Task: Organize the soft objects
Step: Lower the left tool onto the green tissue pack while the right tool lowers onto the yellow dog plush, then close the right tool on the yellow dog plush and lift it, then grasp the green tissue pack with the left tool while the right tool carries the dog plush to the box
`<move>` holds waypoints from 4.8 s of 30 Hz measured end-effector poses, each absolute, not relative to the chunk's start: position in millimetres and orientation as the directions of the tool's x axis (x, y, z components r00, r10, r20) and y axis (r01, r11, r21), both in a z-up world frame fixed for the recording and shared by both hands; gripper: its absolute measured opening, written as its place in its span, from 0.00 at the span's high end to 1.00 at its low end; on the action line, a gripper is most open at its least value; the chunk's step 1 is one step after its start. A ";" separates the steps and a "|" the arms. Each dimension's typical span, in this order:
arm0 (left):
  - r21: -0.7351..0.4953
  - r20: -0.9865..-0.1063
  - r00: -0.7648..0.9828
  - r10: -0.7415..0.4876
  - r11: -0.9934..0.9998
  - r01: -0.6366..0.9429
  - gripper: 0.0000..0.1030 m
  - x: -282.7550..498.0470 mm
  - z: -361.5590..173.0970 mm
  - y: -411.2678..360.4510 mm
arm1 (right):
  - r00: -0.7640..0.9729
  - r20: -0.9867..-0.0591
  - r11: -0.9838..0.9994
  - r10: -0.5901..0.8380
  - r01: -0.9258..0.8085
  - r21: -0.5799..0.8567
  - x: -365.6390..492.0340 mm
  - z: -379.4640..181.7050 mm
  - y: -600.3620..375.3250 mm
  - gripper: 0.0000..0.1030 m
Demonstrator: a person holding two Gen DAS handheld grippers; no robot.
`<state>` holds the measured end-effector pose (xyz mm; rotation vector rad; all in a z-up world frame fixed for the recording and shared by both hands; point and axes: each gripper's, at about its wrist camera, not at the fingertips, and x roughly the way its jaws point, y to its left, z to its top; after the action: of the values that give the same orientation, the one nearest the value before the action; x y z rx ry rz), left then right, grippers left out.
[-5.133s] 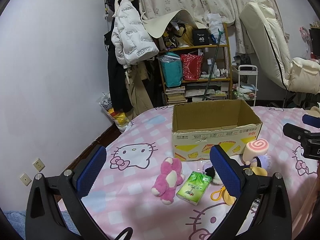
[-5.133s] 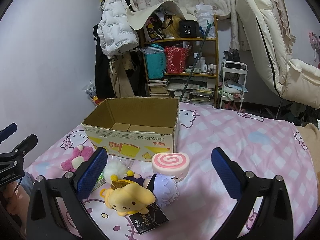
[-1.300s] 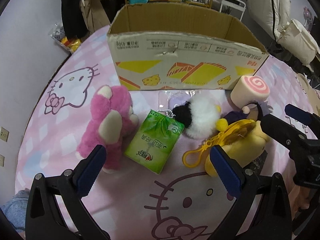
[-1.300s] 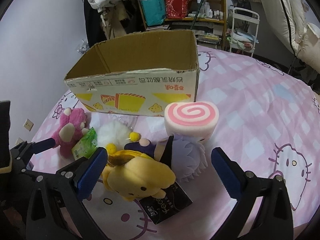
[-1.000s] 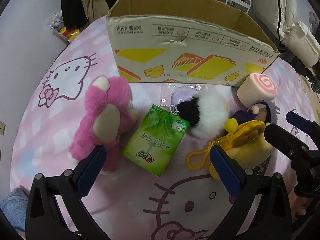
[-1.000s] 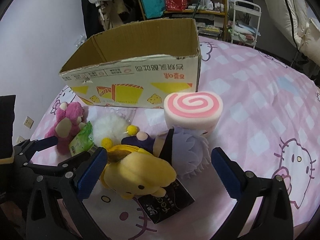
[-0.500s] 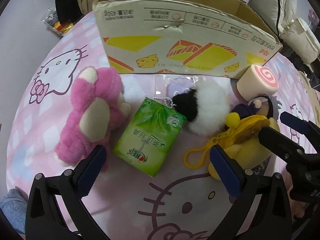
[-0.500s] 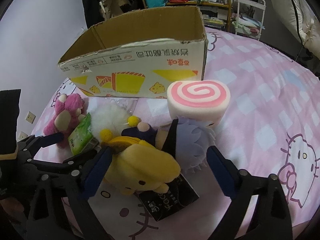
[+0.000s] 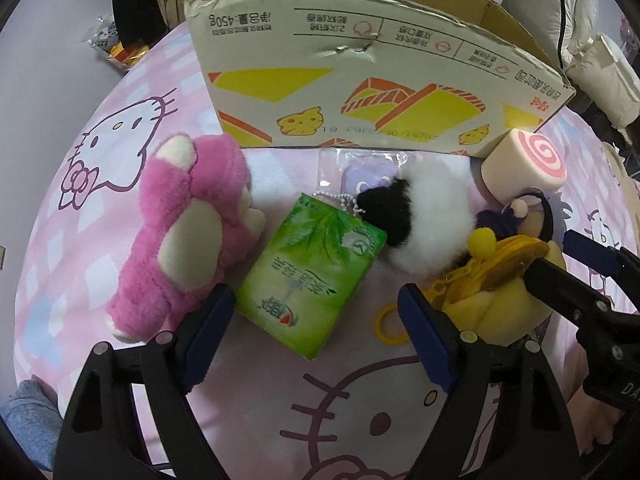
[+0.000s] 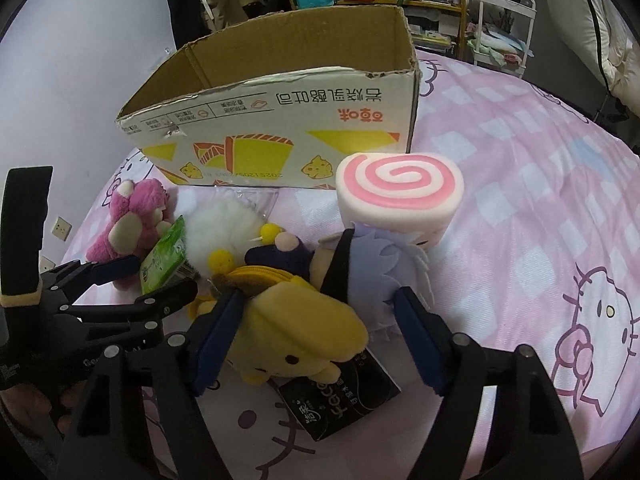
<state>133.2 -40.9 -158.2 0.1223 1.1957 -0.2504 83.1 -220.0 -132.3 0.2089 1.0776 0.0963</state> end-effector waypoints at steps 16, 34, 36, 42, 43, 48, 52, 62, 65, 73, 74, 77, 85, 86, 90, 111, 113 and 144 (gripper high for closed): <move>-0.015 -0.940 0.328 -0.099 0.968 0.250 0.19 151.9 -170.1 -40.7 | 0.473 -0.862 0.976 0.183 0.016 0.217 84.4 -134.4 -220.9 0.20; 0.026 -0.942 0.328 -0.076 0.955 0.295 0.34 150.1 -178.5 -65.9 | 0.468 -0.871 0.985 0.150 0.004 0.171 86.9 -138.2 -216.1 0.18; 0.017 -0.937 0.336 -0.090 0.953 0.303 0.35 145.8 -174.4 -63.8 | 0.464 -0.872 0.984 0.155 0.009 0.179 87.3 -139.0 -217.0 0.17; 0.037 -0.928 0.364 -0.084 0.949 0.313 0.36 137.2 -165.9 -63.6 | 0.452 -0.877 0.982 0.162 0.012 0.187 87.4 -142.5 -218.9 0.18; 0.038 -0.927 0.367 -0.082 0.950 0.309 0.36 134.6 -164.2 -63.6 | 0.452 -0.878 0.983 0.159 0.010 0.184 86.8 -142.4 -218.3 0.24; 0.034 -0.911 0.403 -0.091 0.956 0.292 0.36 118.6 -149.0 -58.5 | 0.459 -0.875 0.984 0.154 0.009 0.178 83.9 -140.5 -217.6 0.41; 0.042 -0.892 0.443 -0.090 0.959 0.280 0.36 108.4 -135.2 -56.7 | 0.468 -0.870 0.983 0.155 0.018 0.185 81.6 -138.0 -218.7 0.43; 0.039 -0.863 0.495 -0.102 0.963 0.266 0.36 95.5 -118.9 -50.1 | 0.493 -0.858 0.988 0.147 -0.029 0.153 69.5 -123.7 -206.7 0.77; 0.044 -0.856 0.506 -0.103 0.962 0.271 0.36 92.6 -115.9 -50.9 | 0.488 -0.861 0.989 0.143 -0.040 0.142 68.4 -123.7 -204.3 0.80; 0.049 -0.820 0.562 -0.111 0.964 0.263 0.36 82.2 -101.0 -46.4 | 0.580 -0.798 0.982 0.166 -0.019 0.190 58.0 -105.4 -214.3 0.86; 0.053 -0.814 0.571 -0.110 0.964 0.261 0.36 80.9 -99.4 -45.6 | 0.604 -0.780 0.981 0.163 -0.016 0.192 54.5 -99.5 -215.6 0.86; 0.072 -0.784 0.612 -0.103 0.964 0.255 0.39 73.5 -91.1 -44.4 | 0.682 -0.719 0.983 0.135 -0.002 0.183 42.0 -80.5 -219.1 0.86; 0.048 -0.789 0.599 -0.138 0.958 0.284 0.58 73.7 -89.2 -45.8 | 0.784 -0.614 0.989 0.095 -0.004 0.148 30.3 -52.3 -219.1 0.86; 0.041 -0.804 0.579 -0.135 0.959 0.279 0.58 78.1 -93.3 -45.4 | 0.778 -0.621 0.988 0.100 -0.006 0.152 31.9 -54.2 -218.9 0.86; 0.006 -0.839 0.529 -0.131 0.969 0.248 0.57 88.2 -100.9 -39.1 | 0.773 -0.628 0.991 0.093 -0.008 0.136 36.2 -58.1 -216.9 0.86; -0.012 -0.896 0.428 -0.118 0.970 0.243 0.35 110.7 -138.8 -58.7 | 0.778 -0.622 0.990 0.089 -0.001 0.140 38.3 -62.9 -220.5 0.86; -0.024 -0.903 0.413 -0.122 0.972 0.234 0.50 113.6 -142.7 -56.6 | 0.777 -0.623 0.990 0.088 0.001 0.142 38.9 -62.9 -221.2 0.86; 0.091 -0.457 0.869 -0.190 0.962 0.258 0.68 39.8 28.2 -52.9 | 0.911 -0.410 0.991 0.051 0.006 0.137 23.0 10.0 -238.0 0.86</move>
<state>39.8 -52.9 28.2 0.1508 0.4613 -0.2355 23.0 -238.0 10.0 0.1362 0.4254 0.0237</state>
